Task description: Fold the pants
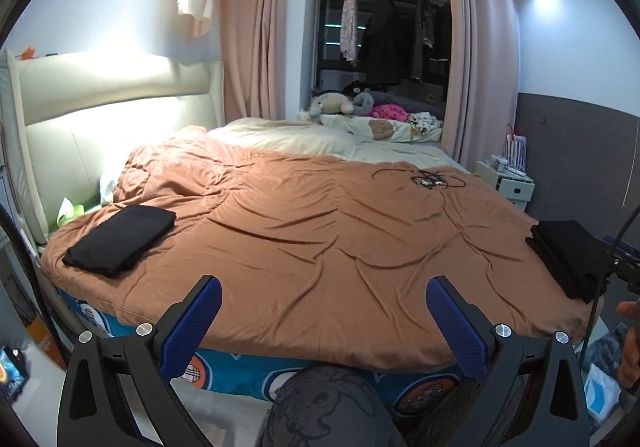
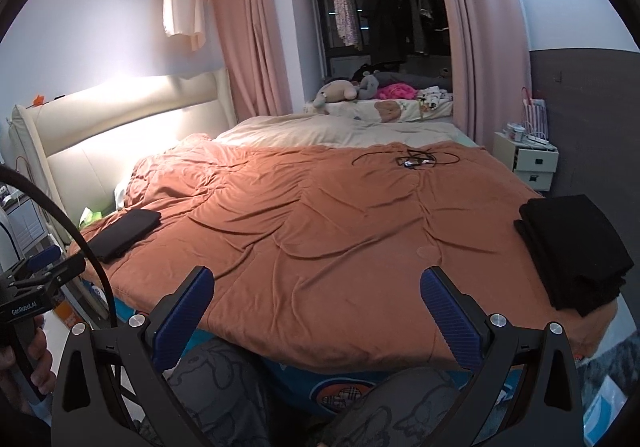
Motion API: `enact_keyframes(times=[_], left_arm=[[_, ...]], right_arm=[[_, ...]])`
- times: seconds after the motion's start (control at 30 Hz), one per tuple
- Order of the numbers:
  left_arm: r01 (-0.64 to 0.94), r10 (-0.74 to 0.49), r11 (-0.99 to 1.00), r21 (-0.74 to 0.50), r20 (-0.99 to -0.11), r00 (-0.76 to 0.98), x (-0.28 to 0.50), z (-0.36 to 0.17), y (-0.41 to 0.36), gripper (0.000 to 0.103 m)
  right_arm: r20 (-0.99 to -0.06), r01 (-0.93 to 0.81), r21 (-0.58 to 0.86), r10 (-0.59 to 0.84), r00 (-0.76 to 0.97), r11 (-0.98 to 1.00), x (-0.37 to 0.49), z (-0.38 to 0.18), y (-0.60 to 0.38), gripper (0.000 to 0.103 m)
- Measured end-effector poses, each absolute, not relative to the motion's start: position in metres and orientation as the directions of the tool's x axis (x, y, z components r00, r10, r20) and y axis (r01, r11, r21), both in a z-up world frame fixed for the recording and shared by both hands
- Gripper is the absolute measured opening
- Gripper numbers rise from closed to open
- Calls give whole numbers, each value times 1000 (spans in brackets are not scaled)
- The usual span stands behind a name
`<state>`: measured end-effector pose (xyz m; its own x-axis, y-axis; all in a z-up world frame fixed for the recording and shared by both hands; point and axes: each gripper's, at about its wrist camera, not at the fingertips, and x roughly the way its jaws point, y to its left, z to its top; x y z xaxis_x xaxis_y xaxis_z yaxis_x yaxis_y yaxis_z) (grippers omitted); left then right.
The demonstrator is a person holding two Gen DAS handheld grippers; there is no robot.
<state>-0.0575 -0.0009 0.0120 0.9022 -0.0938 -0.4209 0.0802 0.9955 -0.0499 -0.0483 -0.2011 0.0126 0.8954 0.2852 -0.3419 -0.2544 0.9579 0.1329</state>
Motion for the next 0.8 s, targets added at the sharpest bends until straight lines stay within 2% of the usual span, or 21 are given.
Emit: enact_keyframes(times=[0.5, 0.63, 0.8], left_arm=[[111, -118, 993, -40, -413, 903, -73, -5, -7, 103], [146, -159, 987, -64, -399, 903, -76, -5, -3, 103], [122, -140, 990, -69, -420, 897, -75, -13, -2, 103]], right_arm=[[-333, -206, 69, 217, 918, 976, -64, -8, -178, 103], [-328, -220, 73, 231, 916, 973, -68, -12, -171, 103], [-328, -225, 66, 234, 915, 972, -72, -20, -169, 103]])
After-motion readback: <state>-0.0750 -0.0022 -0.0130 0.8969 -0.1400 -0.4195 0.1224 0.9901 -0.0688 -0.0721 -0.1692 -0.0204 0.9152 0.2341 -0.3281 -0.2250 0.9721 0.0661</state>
